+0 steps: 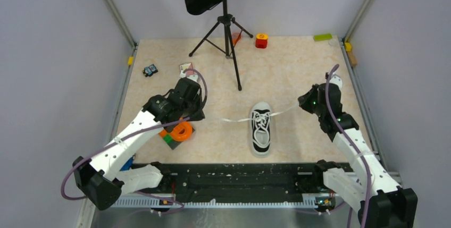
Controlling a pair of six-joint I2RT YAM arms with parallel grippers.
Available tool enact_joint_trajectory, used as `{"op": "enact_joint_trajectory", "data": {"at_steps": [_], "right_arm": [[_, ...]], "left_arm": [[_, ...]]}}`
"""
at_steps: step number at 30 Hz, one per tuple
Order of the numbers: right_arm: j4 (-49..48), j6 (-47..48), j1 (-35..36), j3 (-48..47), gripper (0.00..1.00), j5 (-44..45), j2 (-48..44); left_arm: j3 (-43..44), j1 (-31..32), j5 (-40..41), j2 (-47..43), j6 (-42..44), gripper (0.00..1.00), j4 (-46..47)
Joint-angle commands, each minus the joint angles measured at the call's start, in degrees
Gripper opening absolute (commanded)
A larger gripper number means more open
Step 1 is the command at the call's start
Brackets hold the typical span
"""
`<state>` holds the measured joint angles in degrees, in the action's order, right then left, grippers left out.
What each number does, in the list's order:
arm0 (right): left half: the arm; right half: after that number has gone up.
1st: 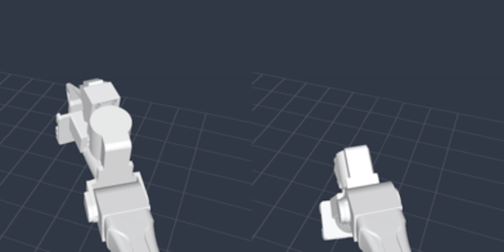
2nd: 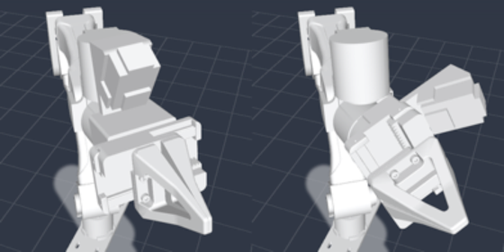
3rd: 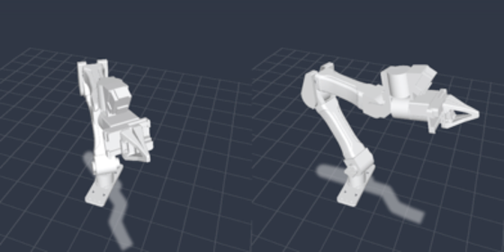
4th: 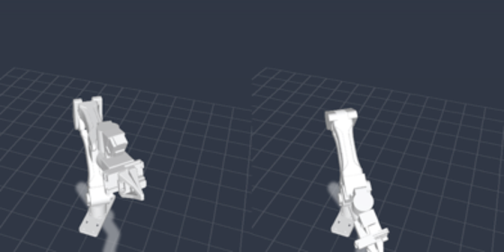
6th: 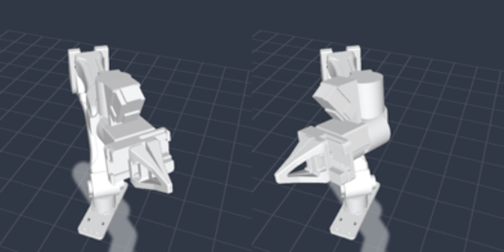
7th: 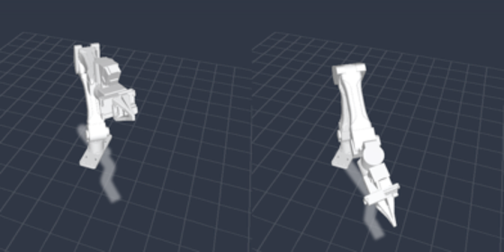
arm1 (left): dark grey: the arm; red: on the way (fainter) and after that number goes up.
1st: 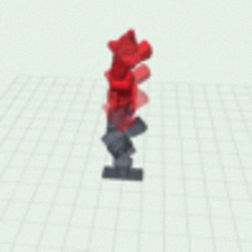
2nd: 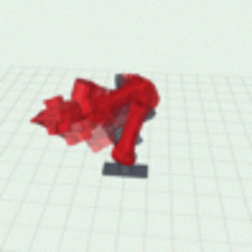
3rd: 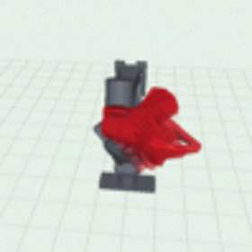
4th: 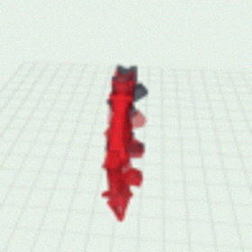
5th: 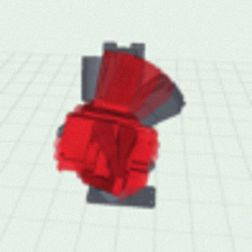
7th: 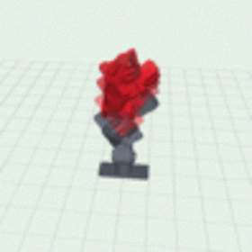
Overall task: Tie the shoes
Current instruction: Tie the shoelace on the shoe.
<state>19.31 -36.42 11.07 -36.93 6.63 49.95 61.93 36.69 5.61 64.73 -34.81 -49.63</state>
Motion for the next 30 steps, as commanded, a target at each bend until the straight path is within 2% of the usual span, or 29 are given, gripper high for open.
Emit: {"op": "enact_joint_trajectory", "data": {"at_steps": [1,6,9,16,19,21,23,26,30], "right_arm": [[-5.10,2.66,-0.24,-6.99,0.00,-4.51,1.27],[-4.43,4.67,-0.45,-11.00,0.00,0.85,2.08],[-4.38,4.90,-0.59,-11.11,0.00,-0.24,3.57],[-5.81,1.58,-0.61,-3.98,0.00,0.19,1.64],[-5.84,3.12,-0.61,-3.52,0.00,-0.27,1.24],[-9.95,4.68,-0.30,-4.11,0.00,-5.47,1.23],[-13.38,5.71,2.69,-6.25,0.00,-8.47,2.33],[-16.71,8.49,12.42,-11.19,0.00,-6.82,7.03],[-24.30,7.95,24.44,-17.33,0.00,-6.36,19.55]], "left_arm": [[3.04,-0.11,2.91,-3.00,0.07,0.00,-2.44],[-0.91,-0.41,7.72,-6.85,-0.48,0.00,-4.75],[-3.45,-0.74,6.84,-8.87,-0.88,0.00,-3.94],[-7.75,-0.91,6.24,-11.87,-4.48,0.00,-4.66],[-7.64,-0.96,5.15,-12.11,-2.89,0.00,-5.02],[-7.08,-0.97,2.00,-11.92,-0.24,0.00,-4.78],[-6.25,-0.92,-5.85,-12.10,2.76,0.00,-2.65],[-6.97,-0.75,-15.67,-14.60,3.25,0.00,3.98],[-4.82,-0.56,-18.45,-16.20,3.84,0.00,5.14]]}}
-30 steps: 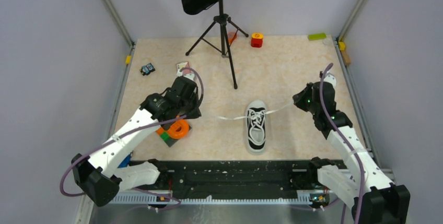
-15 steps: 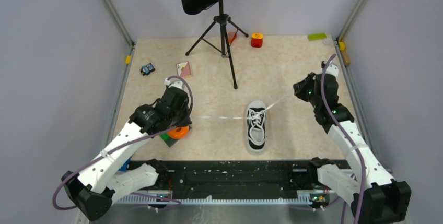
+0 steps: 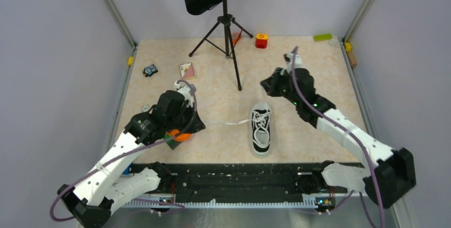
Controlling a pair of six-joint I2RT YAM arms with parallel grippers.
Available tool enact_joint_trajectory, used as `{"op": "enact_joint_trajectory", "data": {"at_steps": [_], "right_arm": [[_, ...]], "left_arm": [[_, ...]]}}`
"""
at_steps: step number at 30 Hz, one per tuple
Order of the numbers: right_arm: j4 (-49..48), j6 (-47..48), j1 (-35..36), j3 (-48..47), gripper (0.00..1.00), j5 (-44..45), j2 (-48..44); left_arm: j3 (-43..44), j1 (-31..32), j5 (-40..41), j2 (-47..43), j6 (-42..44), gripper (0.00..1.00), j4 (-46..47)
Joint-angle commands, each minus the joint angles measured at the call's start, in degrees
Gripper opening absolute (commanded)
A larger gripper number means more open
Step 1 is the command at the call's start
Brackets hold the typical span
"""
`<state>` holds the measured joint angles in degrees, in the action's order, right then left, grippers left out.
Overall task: Tie the shoes
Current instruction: Tie the shoelace on the shoe.
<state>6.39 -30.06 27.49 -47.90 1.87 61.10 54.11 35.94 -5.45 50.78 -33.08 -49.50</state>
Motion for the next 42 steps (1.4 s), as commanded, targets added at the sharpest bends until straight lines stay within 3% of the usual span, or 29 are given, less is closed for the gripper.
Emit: {"op": "enact_joint_trajectory", "data": {"at_steps": [1,7,8,9,10,11,12,14,17,21,24,29,36,37,39,42], "right_arm": [[-14.52,1.19,10.41,-7.83,0.00,-3.44,11.27],[-24.29,-4.33,18.27,-16.41,0.00,-11.20,26.82],[-24.46,-5.21,18.58,-17.60,0.07,-12.82,28.43],[-23.09,-5.45,18.71,-19.60,0.27,-13.96,29.73],[-19.32,-4.65,18.66,-21.50,0.57,-13.71,30.73],[-14.93,-2.83,18.70,-23.63,0.73,-12.59,31.26],[-10.10,-0.82,18.73,-25.07,0.84,-10.46,31.19],[-3.01,2.63,18.34,-25.68,0.92,-4.81,28.98],[2.12,3.19,14.05,-21.19,0.94,2.52,20.39],[9.25,2.63,0.45,-11.10,0.95,1.77,6.20],[15.34,5.54,-6.39,-5.46,0.95,7.83,-5.70],[28.20,3.50,-8.65,-5.77,0.96,21.10,-19.19],[41.08,-3.71,-8.52,-11.05,0.95,35.13,-29.42],[42.59,-3.80,-8.51,-12.19,0.95,36.30,-29.92],[45.18,-4.14,-8.55,-13.53,0.94,36.70,-30.12],[46.85,-5.45,-8.59,-13.48,0.94,34.66,-29.00]], "left_arm": [[4.00,0.34,-7.64,-2.15,2.47,0.00,4.23],[7.58,1.39,-13.16,-0.93,1.96,0.00,5.32],[7.78,1.99,-14.19,-0.35,1.46,0.00,6.58],[8.00,2.80,-14.79,0.44,0.97,0.00,7.94],[8.48,3.97,-15.06,1.32,0.78,0.00,9.26],[9.09,5.23,-15.11,2.33,0.74,0.00,10.33],[9.80,6.51,-15.11,3.28,0.81,0.00,11.12],[11.18,8.39,-15.32,5.08,0.76,0.00,12.91],[12.60,10.56,-16.28,8.04,0.51,0.00,15.94],[16.94,13.62,-18.14,15.65,1.64,0.00,19.43],[22.60,14.68,-20.89,22.77,2.33,0.00,23.16],[36.04,15.93,-25.02,39.91,2.41,0.00,25.81],[61.70,17.25,-28.96,68.26,-2.32,0.00,22.58],[65.20,17.57,-28.09,71.56,-1.90,0.06,20.97],[73.38,18.07,-26.41,78.59,-0.75,0.37,16.89],[82.28,17.71,-24.30,82.21,-1.34,0.61,12.17]]}}
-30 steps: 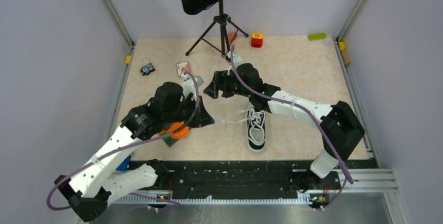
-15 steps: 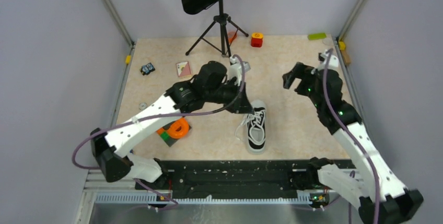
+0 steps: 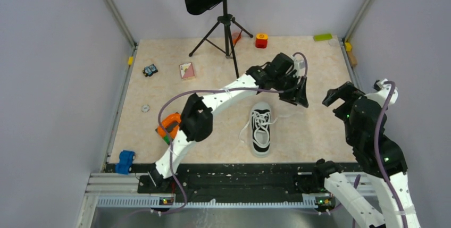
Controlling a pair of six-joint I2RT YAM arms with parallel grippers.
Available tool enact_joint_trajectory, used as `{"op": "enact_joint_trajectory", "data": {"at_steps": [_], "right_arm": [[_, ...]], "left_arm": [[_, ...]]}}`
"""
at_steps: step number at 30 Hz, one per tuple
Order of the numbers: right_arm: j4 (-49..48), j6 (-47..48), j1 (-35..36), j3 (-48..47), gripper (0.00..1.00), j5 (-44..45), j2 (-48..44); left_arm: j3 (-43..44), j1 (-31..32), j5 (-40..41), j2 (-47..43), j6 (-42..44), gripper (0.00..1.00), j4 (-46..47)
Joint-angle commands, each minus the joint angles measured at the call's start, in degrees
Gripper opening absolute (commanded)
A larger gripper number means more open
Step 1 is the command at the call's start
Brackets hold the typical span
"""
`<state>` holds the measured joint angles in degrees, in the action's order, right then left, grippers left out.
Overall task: Tie the shoes
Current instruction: Tie the shoelace on the shoe.
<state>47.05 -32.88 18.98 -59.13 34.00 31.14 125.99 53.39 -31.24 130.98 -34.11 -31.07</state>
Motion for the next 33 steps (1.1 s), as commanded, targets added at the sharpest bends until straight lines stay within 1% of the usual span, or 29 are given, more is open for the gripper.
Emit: {"op": "enact_joint_trajectory", "data": {"at_steps": [1,3,5,7,9,11,15,17,20,25,29,33], "right_arm": [[6.41,-2.96,-0.09,-1.96,0.94,1.27,1.67],[6.54,-3.76,-0.07,-1.07,0.94,-1.14,3.38],[5.61,-4.07,-0.08,0.40,0.93,-4.27,5.33],[3.99,-4.45,-0.09,2.41,0.93,-7.78,7.57],[2.27,-5.49,-0.09,4.71,0.92,-11.05,9.33],[0.52,-7.28,-0.06,7.29,0.92,-13.92,11.17],[-3.80,-11.71,-0.07,12.41,0.90,-18.53,16.73],[-5.23,-13.58,-0.09,13.80,0.89,-19.19,20.57],[-7.18,-16.73,-0.07,14.66,0.89,-18.45,25.60],[-11.40,-18.53,-0.15,14.83,0.88,-17.30,30.02],[-12.81,-18.53,-1.26,14.44,0.89,-17.20,32.71],[-13.06,-18.21,-2.76,14.36,0.89,-17.17,32.87]], "left_arm": [[10.48,-0.11,1.69,1.18,-0.57,0.75,-6.71],[8.08,-1.56,3.17,-3.28,0.33,0.79,-7.00],[2.65,-3.13,6.59,-9.92,2.32,0.83,-7.22],[-5.08,-5.16,9.82,-17.35,3.39,0.83,-6.45],[-14.37,-6.96,12.49,-24.87,3.56,0.81,-5.37],[-23.60,-8.37,15.49,-31.75,3.61,0.80,-5.07],[-37.32,-10.47,19.43,-38.71,2.48,0.80,-7.79],[-42.83,-10.58,20.83,-40.00,2.05,0.81,-9.51],[-48.86,-10.58,20.01,-40.84,1.31,0.82,-10.55],[-57.97,-10.06,18.41,-41.44,2.23,0.82,-6.48],[-60.18,-8.25,18.52,-38.81,3.71,0.82,-3.99],[-57.78,-5.95,19.33,-33.46,3.78,0.81,-5.29]]}}
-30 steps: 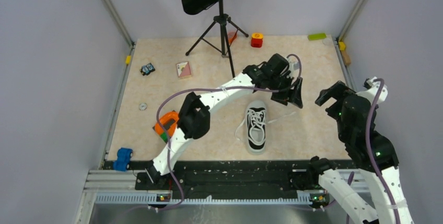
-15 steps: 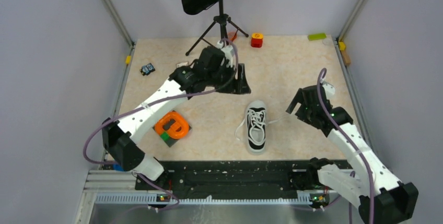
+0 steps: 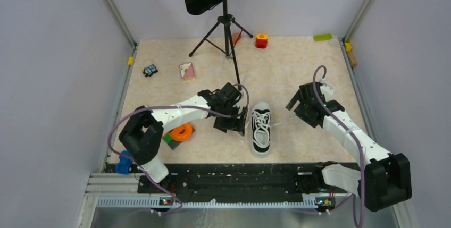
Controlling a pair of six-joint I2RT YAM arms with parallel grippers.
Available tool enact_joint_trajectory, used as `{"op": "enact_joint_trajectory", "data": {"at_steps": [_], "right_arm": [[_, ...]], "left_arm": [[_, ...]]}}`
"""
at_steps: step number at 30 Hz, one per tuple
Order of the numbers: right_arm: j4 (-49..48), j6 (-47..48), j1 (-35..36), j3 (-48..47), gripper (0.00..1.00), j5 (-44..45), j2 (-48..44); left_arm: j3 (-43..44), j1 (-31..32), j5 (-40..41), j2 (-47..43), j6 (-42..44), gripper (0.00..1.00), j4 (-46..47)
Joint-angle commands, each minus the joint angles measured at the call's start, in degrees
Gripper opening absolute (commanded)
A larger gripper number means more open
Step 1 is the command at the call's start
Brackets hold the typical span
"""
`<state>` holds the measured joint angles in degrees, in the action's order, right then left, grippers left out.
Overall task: Tie the shoes
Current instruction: Tie the shoelace on the shoe.
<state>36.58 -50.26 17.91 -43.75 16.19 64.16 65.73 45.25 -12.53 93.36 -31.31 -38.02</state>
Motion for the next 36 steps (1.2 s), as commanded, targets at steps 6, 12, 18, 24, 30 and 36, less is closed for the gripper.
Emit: {"op": "enact_joint_trajectory", "data": {"at_steps": [6,12,18,24,30,36], "right_arm": [[-2.01,-0.71,-2.35,-0.11,0.89,0.74,-1.48],[-3.08,-2.00,-2.39,1.56,0.88,-0.06,-1.67],[-5.68,-3.57,-2.40,3.59,0.87,-0.44,0.19],[-9.63,-3.91,-2.42,3.98,0.82,0.90,5.18],[-11.77,-3.14,-2.43,1.29,0.83,3.36,13.08],[-13.19,-3.49,-2.59,-0.44,0.81,7.25,19.74]], "left_arm": [[3.42,4.47,2.80,9.32,-1.50,0.75,3.26],[6.92,6.48,9.93,14.98,-3.10,0.62,1.70],[8.85,6.42,15.96,16.76,-4.02,0.00,-1.08],[7.32,4.13,21.44,6.16,-3.79,0.00,-4.25],[5.45,0.18,19.27,-1.98,-2.47,0.00,-4.90],[4.52,-0.06,19.55,-4.94,-3.16,0.00,-3.79]]}}
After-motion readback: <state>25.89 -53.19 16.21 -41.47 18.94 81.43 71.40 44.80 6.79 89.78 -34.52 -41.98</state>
